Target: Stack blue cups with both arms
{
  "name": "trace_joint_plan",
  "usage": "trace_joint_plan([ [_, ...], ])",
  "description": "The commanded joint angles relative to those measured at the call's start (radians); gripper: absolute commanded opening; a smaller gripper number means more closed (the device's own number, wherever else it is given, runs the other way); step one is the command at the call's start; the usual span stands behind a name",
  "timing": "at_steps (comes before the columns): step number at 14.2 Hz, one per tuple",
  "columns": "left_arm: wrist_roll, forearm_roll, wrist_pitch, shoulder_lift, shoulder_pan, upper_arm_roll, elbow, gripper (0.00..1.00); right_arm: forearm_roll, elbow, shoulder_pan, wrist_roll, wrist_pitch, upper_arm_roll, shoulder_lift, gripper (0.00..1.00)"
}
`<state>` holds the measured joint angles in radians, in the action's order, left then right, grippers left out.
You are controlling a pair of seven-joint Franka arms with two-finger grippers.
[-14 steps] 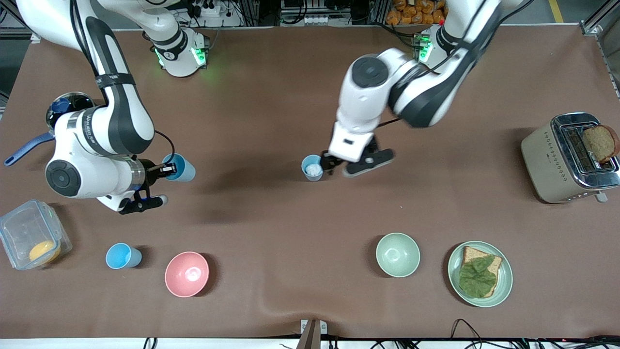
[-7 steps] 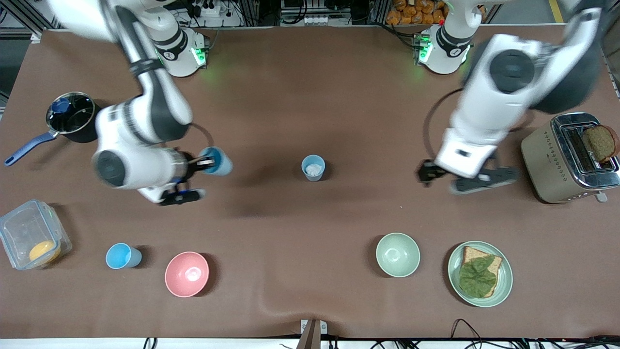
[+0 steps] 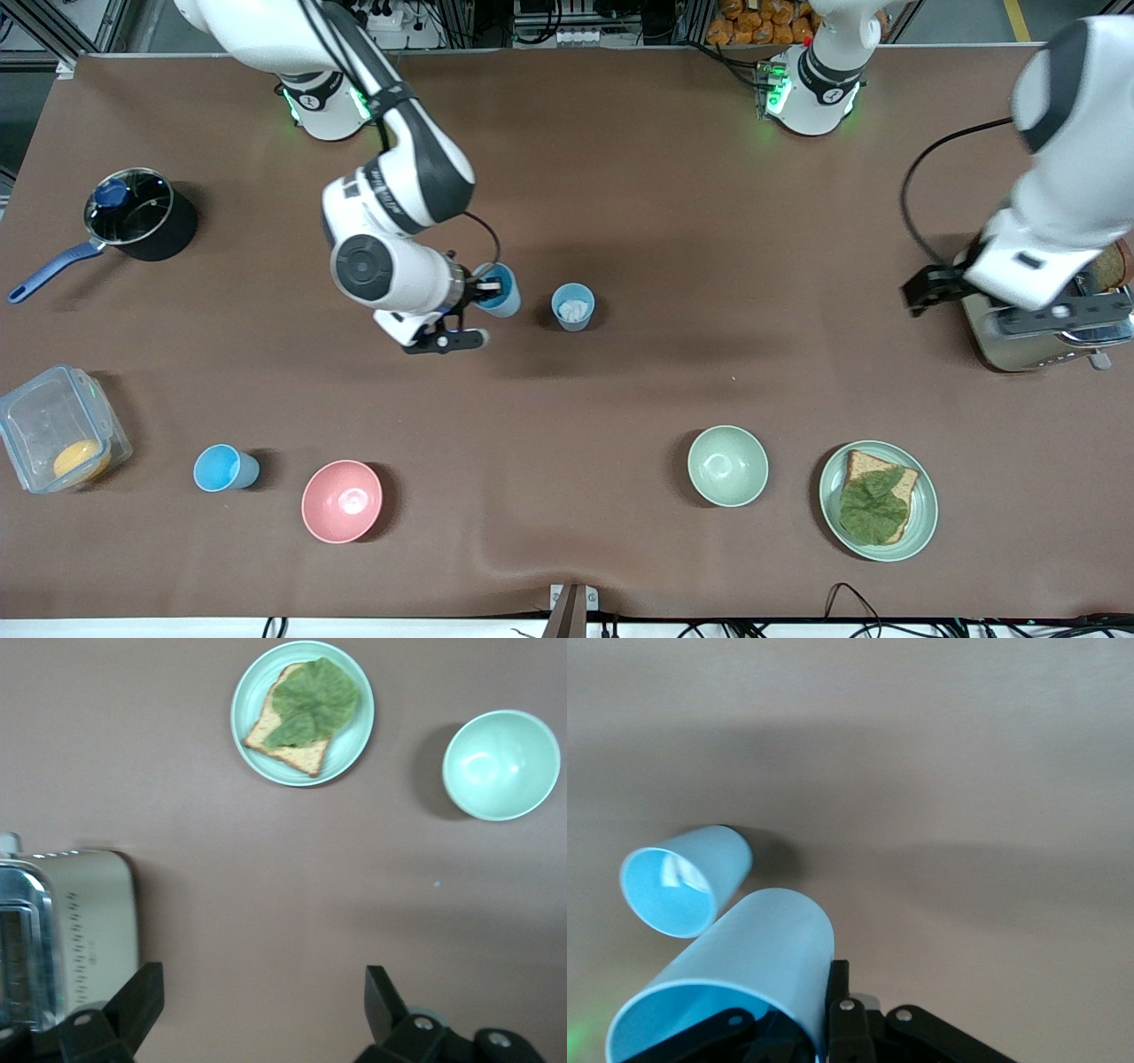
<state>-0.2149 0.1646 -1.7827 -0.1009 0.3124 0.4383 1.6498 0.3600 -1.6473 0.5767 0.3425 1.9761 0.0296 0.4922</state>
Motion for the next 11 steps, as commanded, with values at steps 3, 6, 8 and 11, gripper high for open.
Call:
trace_joint_plan([
  [3, 0.181, -0.060, 0.143, 0.041, 0.100, 0.005, -0.079, 1.00, 0.030, 0.147, 0.078, 0.131, 0.001, 0.013, 0.098, 0.00],
  [6, 0.233, -0.097, 0.155, 0.043, 0.131, 0.013, -0.084, 1.00, 0.028, 0.176, 0.109, 0.173, 0.003, 0.013, 0.129, 0.00],
  [8, 0.239, -0.115, 0.157, 0.058, 0.111, 0.000, -0.093, 1.00, 0.028, 0.184, 0.121, 0.177, 0.023, 0.013, 0.143, 0.00],
  [11, 0.238, -0.119, 0.201, 0.081, -0.053, -0.154, -0.093, 1.00, 0.028, 0.185, 0.129, 0.181, 0.038, 0.013, 0.155, 0.00],
])
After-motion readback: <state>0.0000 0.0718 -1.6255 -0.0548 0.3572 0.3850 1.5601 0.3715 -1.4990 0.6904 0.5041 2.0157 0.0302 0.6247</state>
